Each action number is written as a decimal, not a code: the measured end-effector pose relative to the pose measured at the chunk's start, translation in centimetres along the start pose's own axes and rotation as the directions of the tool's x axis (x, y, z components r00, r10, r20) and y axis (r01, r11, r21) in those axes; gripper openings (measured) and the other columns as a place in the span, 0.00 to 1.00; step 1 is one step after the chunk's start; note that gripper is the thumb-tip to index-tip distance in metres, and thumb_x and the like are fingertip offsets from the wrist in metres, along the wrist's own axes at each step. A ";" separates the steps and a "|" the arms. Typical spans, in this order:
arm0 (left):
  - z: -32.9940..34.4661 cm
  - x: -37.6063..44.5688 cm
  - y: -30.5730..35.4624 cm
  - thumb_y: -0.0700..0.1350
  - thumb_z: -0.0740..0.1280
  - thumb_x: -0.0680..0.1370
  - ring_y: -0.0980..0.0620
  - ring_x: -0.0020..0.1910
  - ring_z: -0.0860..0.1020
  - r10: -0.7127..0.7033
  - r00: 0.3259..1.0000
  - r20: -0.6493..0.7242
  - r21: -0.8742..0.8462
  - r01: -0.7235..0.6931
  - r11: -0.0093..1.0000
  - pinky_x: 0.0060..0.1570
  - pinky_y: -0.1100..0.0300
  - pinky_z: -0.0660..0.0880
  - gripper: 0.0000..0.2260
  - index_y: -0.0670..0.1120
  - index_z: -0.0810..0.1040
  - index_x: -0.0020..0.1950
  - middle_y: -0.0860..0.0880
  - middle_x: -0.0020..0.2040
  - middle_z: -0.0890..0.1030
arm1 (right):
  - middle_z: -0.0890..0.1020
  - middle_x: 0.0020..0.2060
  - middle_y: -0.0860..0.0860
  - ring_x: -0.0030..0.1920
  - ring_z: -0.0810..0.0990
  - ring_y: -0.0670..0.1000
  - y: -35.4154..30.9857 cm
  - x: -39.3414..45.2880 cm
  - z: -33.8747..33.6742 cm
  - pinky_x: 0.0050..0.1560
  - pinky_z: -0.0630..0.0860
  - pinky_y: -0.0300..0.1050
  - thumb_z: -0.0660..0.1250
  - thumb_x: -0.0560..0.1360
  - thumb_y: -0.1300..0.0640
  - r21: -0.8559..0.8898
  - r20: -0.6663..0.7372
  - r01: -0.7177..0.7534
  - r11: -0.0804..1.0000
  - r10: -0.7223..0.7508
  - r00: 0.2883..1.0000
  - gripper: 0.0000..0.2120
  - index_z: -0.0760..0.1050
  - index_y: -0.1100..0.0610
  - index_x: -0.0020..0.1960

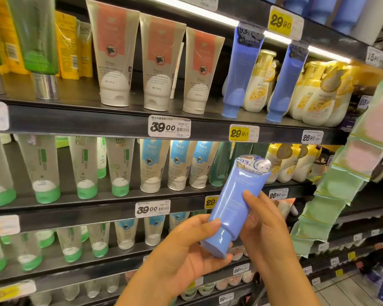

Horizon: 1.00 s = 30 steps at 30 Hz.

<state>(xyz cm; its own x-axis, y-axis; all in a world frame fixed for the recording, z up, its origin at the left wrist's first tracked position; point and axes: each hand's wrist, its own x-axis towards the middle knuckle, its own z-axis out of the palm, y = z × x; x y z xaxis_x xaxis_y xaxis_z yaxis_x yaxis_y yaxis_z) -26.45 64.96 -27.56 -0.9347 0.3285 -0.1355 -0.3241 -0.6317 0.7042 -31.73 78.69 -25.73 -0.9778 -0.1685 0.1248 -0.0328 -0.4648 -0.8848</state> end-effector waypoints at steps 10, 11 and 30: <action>0.8 0.2 0.4 0.37 0.83 0.46 0.42 0.34 0.80 -0.094 0.986 0.134 -0.130 0.112 0.985 0.34 0.53 0.81 0.27 0.33 0.83 0.43 0.36 0.43 0.82 | 0.84 0.38 0.59 0.36 0.84 0.55 -0.5 -0.1 -0.1 0.36 0.82 0.51 0.69 0.64 0.55 0.029 -0.029 -0.147 0.989 0.148 0.989 0.15 0.80 0.62 0.48; 0.9 0.4 0.3 0.37 0.83 0.47 0.42 0.33 0.80 -0.088 0.988 0.124 -0.103 0.101 0.990 0.34 0.52 0.80 0.27 0.34 0.83 0.43 0.36 0.43 0.82 | 0.84 0.38 0.59 0.36 0.84 0.55 -0.6 -0.2 -0.2 0.35 0.82 0.50 0.69 0.65 0.55 0.034 -0.027 -0.134 0.990 0.135 0.990 0.13 0.80 0.61 0.46; 4.6 8.9 1.2 0.43 0.77 0.58 0.47 0.45 0.83 0.428 0.903 0.030 0.553 -0.372 0.745 0.43 0.52 0.80 0.18 0.52 0.77 0.44 0.49 0.47 0.84 | 0.85 0.44 0.45 0.42 0.84 0.44 -5.7 3.5 -2.3 0.37 0.79 0.36 0.68 0.71 0.59 -0.494 0.048 0.159 0.855 -0.156 0.987 0.15 0.75 0.49 0.57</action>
<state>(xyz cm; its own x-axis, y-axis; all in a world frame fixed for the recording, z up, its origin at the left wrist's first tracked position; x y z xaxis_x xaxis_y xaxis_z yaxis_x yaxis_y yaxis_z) -34.49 70.34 -24.76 -0.9787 0.0470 0.2000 0.1865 -0.2043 0.9610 -35.47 82.75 -21.25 -0.9496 -0.1354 0.2826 -0.2859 0.0050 -0.9582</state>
